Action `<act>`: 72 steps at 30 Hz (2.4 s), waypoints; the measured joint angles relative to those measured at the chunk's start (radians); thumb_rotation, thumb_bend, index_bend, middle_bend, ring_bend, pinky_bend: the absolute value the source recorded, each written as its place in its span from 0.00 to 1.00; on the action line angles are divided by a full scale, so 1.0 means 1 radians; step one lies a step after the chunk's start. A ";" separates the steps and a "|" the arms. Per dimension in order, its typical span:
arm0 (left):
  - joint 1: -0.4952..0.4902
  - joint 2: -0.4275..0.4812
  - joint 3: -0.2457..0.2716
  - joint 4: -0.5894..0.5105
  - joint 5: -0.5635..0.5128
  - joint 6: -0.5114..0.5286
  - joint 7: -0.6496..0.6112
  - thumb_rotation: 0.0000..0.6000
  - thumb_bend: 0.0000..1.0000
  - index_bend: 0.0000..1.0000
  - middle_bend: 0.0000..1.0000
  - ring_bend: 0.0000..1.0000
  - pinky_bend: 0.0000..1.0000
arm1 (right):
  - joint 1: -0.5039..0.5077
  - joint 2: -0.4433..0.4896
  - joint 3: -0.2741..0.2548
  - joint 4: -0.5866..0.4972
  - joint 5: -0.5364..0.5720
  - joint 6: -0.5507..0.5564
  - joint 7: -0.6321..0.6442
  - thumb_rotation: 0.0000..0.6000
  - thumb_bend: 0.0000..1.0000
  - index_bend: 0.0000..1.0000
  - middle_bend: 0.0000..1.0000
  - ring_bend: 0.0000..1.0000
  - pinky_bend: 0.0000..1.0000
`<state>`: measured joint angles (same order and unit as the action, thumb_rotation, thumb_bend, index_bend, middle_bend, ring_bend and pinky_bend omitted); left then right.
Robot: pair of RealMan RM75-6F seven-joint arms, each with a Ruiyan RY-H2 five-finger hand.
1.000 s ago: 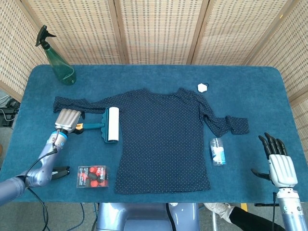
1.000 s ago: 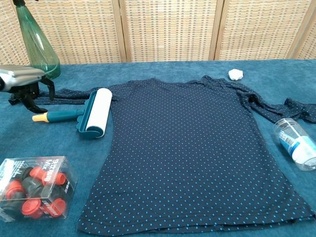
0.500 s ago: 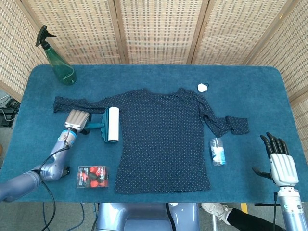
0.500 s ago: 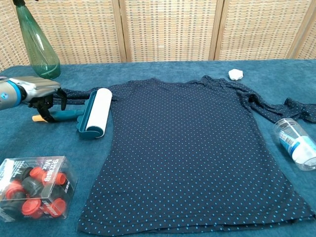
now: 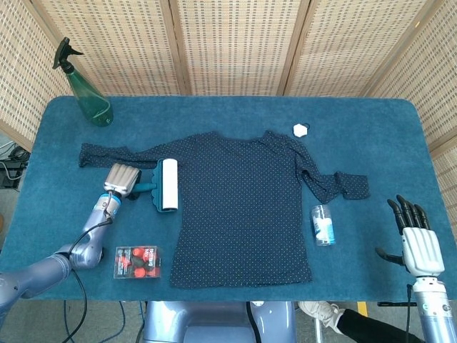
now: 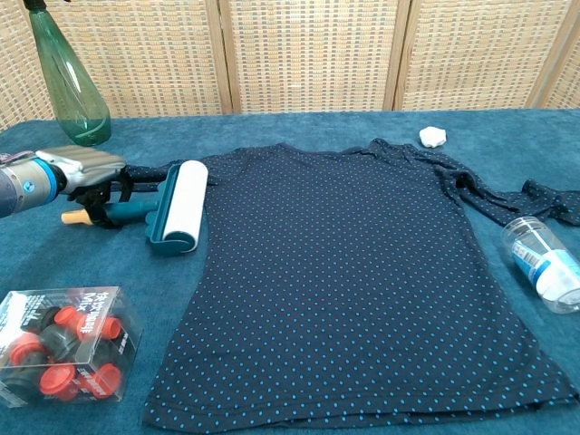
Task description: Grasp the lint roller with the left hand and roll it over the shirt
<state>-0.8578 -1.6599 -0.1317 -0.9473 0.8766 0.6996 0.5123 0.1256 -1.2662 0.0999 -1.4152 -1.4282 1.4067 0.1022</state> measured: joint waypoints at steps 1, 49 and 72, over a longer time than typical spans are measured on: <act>0.000 0.007 0.000 -0.012 0.013 0.013 -0.002 1.00 0.53 0.82 0.92 0.75 0.66 | 0.000 0.001 0.000 0.000 0.001 0.000 0.001 1.00 0.09 0.04 0.00 0.00 0.00; -0.445 0.132 0.187 -0.357 -0.661 -0.016 0.478 1.00 0.41 0.84 0.92 0.75 0.65 | 0.012 0.011 0.004 0.025 0.038 -0.074 0.094 1.00 0.09 0.04 0.00 0.00 0.00; -0.679 -0.118 0.114 -0.199 -0.948 0.027 0.658 1.00 0.42 0.83 0.92 0.75 0.65 | 0.019 0.018 -0.005 0.028 0.026 -0.092 0.136 1.00 0.09 0.05 0.00 0.00 0.00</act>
<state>-1.5367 -1.7774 -0.0175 -1.1463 -0.0712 0.7269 1.1701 0.1441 -1.2484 0.0946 -1.3876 -1.4020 1.3146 0.2384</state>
